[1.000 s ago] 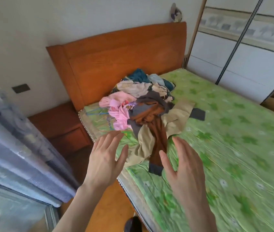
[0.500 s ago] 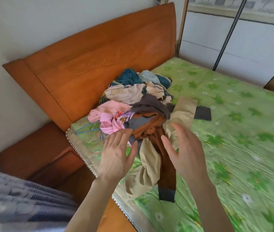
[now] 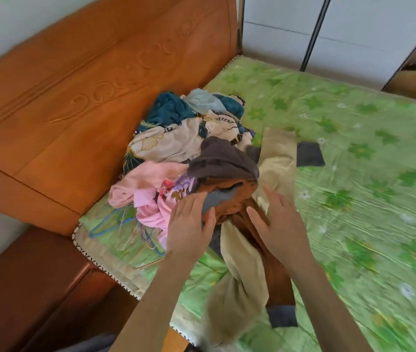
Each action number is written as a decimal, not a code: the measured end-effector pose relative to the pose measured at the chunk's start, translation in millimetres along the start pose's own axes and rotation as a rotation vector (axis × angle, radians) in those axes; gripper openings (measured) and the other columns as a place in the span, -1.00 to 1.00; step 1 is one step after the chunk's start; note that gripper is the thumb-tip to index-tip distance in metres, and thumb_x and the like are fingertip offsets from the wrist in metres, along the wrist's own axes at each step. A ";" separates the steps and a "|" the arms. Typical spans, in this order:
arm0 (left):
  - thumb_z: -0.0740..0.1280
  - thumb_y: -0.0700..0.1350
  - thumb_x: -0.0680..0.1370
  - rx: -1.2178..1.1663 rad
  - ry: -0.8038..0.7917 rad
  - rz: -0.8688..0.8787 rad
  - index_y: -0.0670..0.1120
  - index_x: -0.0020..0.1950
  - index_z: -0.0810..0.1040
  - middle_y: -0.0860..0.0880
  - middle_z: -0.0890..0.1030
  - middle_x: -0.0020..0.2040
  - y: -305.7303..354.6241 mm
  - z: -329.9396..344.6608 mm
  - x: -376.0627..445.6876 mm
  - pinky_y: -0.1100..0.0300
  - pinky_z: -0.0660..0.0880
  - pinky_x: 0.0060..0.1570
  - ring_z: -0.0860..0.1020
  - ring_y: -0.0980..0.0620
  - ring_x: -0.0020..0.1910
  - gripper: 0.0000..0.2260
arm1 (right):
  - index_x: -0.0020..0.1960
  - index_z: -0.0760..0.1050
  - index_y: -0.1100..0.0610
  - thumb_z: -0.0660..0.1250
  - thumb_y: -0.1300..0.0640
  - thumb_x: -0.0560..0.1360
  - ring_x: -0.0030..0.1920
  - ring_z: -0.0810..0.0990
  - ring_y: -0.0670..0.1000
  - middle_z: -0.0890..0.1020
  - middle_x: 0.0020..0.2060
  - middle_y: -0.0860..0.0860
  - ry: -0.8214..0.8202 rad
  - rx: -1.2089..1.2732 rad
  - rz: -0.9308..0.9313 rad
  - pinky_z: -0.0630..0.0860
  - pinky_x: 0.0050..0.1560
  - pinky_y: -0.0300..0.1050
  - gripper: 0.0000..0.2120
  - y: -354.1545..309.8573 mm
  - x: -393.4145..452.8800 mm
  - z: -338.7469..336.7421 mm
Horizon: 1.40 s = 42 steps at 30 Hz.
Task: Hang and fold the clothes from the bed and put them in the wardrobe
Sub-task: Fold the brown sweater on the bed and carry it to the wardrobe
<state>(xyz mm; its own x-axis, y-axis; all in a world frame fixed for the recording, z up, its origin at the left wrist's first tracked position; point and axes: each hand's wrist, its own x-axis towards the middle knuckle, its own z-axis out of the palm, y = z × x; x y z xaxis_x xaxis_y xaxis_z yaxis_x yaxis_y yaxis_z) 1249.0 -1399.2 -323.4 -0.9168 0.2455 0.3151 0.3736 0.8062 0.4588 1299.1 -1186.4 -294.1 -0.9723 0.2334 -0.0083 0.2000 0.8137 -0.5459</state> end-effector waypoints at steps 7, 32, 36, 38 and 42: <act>0.42 -0.13 0.63 -0.052 -0.239 0.008 -0.20 0.39 0.58 -0.12 0.64 0.28 -77.1 54.4 64.9 0.01 0.45 0.39 0.57 -0.14 0.31 -0.66 | 0.69 0.04 0.13 0.32 -0.11 0.65 0.53 0.36 0.23 0.29 0.60 0.19 -0.118 0.122 0.240 0.40 0.43 0.15 -0.23 12.0 113.0 108.5; 0.32 -0.10 0.69 -0.574 -0.440 0.165 -0.05 0.23 0.52 0.08 0.60 0.05 2.0 62.6 124.5 0.32 0.50 0.17 0.57 0.14 0.04 -0.86 | -0.07 0.61 -0.14 0.26 0.11 0.46 -0.19 0.59 -0.15 0.65 -0.24 -0.13 0.320 0.716 0.229 0.50 -0.19 -0.30 -0.80 -49.8 90.4 -32.6; 0.26 -0.10 0.69 -0.779 -0.414 0.171 -0.06 0.12 0.45 0.06 0.56 -0.09 55.6 38.7 136.6 0.11 0.53 -0.04 0.56 0.08 -0.12 -0.95 | -0.06 0.62 -0.21 0.33 0.10 0.47 -0.15 0.60 -0.21 0.67 -0.21 -0.21 0.463 0.758 0.145 0.49 -0.14 -0.40 -0.79 -44.5 67.0 -83.7; 0.25 -0.07 0.66 -0.856 -0.416 0.179 -0.08 0.12 0.45 0.00 0.58 -0.12 84.5 28.7 141.3 -0.09 0.51 -0.09 0.57 -0.04 -0.14 -0.89 | 0.00 0.64 -0.19 0.37 0.01 0.47 -0.08 0.63 -0.18 0.70 -0.14 -0.18 0.505 0.788 0.103 0.53 -0.08 -0.36 -0.85 -37.1 52.7 -105.9; 0.25 -0.08 0.67 -0.993 -0.406 0.191 -0.06 0.34 0.55 0.05 0.68 0.10 147.5 6.3 137.9 0.05 0.56 0.13 0.64 0.03 0.14 -0.75 | 0.25 0.60 -0.21 0.23 -0.26 0.59 0.07 0.67 -0.11 0.70 0.10 -0.15 0.513 0.852 0.136 0.64 -0.04 -0.19 -0.67 -9.3 19.0 -140.1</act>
<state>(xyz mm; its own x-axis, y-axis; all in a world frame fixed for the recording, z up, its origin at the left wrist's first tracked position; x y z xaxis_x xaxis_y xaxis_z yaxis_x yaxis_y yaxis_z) 1176.8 -1243.0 -217.5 -0.7418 0.6271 0.2378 0.2948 -0.0137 0.9555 1295.7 -1114.9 -171.8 -0.7378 0.6608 0.1380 -0.0432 0.1577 -0.9865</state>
